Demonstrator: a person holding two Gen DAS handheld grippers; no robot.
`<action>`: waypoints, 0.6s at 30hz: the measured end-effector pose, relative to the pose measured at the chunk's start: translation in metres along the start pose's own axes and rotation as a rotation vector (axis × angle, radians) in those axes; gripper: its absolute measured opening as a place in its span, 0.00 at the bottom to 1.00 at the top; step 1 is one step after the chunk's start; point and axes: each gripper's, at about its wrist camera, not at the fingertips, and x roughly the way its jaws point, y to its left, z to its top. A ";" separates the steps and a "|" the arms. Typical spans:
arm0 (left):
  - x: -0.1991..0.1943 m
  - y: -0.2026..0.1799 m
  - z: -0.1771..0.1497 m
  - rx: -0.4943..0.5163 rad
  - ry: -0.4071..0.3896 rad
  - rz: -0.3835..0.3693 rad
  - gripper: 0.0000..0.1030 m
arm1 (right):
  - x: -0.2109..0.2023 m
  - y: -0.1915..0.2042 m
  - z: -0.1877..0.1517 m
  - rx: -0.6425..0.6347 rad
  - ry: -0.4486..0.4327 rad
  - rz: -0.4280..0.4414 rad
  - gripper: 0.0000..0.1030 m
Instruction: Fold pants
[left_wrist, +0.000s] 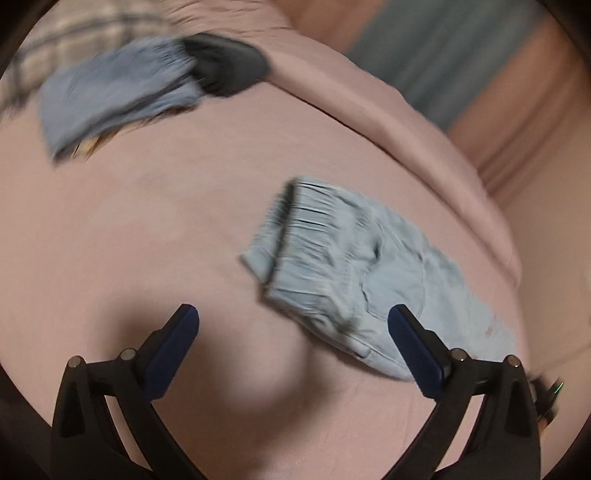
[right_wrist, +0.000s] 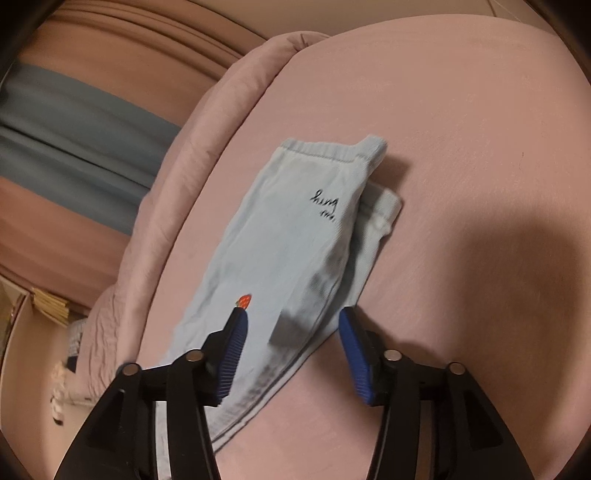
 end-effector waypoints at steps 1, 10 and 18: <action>0.000 0.005 0.000 -0.048 0.002 -0.035 1.00 | -0.001 0.004 -0.002 -0.006 0.008 -0.012 0.53; 0.046 0.016 0.002 -0.287 0.071 -0.213 0.39 | -0.014 0.064 -0.039 -0.236 0.051 -0.062 0.53; 0.042 0.019 0.006 -0.319 0.042 -0.231 0.25 | 0.009 0.086 -0.051 -0.322 0.134 -0.073 0.53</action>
